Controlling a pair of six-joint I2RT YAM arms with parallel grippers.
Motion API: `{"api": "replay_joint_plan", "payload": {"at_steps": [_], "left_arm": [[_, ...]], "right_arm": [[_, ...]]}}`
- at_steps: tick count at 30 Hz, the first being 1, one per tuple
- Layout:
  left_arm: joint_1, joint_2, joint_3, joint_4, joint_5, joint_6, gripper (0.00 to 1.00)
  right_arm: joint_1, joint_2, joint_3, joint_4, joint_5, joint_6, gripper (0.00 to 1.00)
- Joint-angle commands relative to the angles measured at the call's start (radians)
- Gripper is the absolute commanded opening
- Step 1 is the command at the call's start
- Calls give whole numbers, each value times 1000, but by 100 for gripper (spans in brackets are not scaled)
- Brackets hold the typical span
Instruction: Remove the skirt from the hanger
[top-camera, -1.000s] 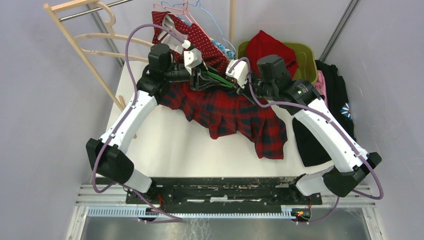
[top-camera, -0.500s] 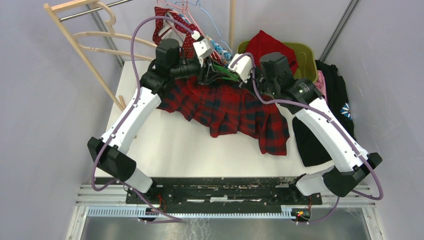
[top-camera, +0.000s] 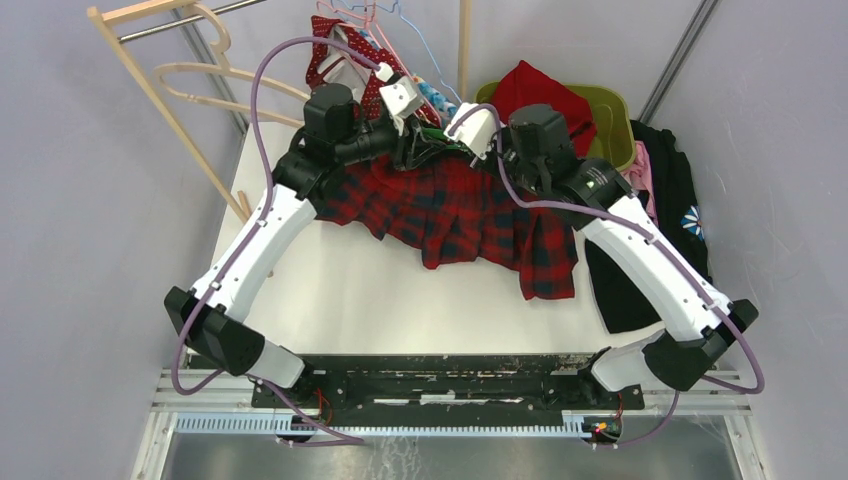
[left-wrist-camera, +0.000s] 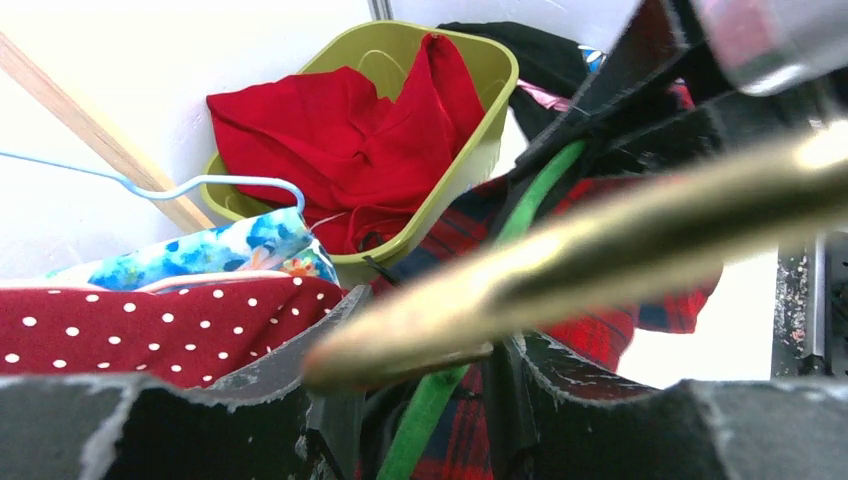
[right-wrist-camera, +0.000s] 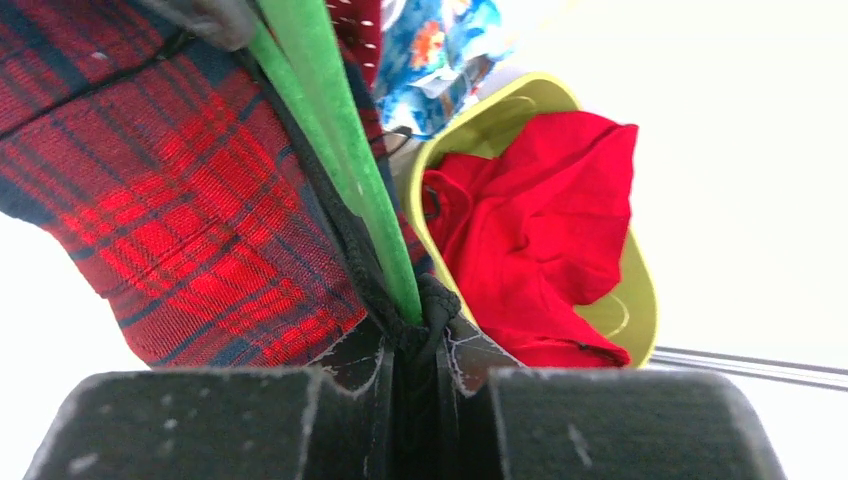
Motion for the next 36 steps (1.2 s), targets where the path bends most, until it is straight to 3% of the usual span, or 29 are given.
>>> {"api": "replay_joint_plan", "payload": {"at_steps": [1, 7, 14, 15, 17, 21, 23, 24, 27, 31, 33, 36], "left_arm": [[-91, -67, -36, 23, 100, -95, 3], [-113, -105, -89, -8, 211, -3, 3], [-138, -118, -116, 58, 260, -44, 4], [-139, -117, -122, 78, 268, -56, 8], [-139, -116, -135, 107, 250, -64, 25], [-139, -103, -157, 101, 166, -8, 39], [-139, -94, -164, 109, 108, 11, 66], [-139, -84, -166, 125, 81, 8, 71], [-139, -64, -174, 182, -37, -16, 74], [-141, -30, -127, 150, -164, 26, 64], [-139, -15, -82, 89, -250, 60, 64], [-125, -28, -70, 0, -317, 233, 74]], "right_arm": [[-6, 71, 64, 340, 222, -22, 1], [-7, 135, 126, 394, 254, -52, 1], [-8, 208, 210, 427, 222, -56, 1], [-9, 205, 220, 417, 209, -41, 1], [-9, 191, 225, 399, 182, -14, 1], [-9, 146, 224, 350, 107, 7, 1], [-7, 121, 224, 326, 62, 14, 1], [-7, 108, 224, 312, 42, 15, 1], [-7, 71, 208, 292, 12, 9, 1], [-7, 40, 181, 286, 5, -9, 1], [-8, 33, 174, 285, 7, -16, 1], [-7, 19, 171, 279, 7, -23, 1]]}}
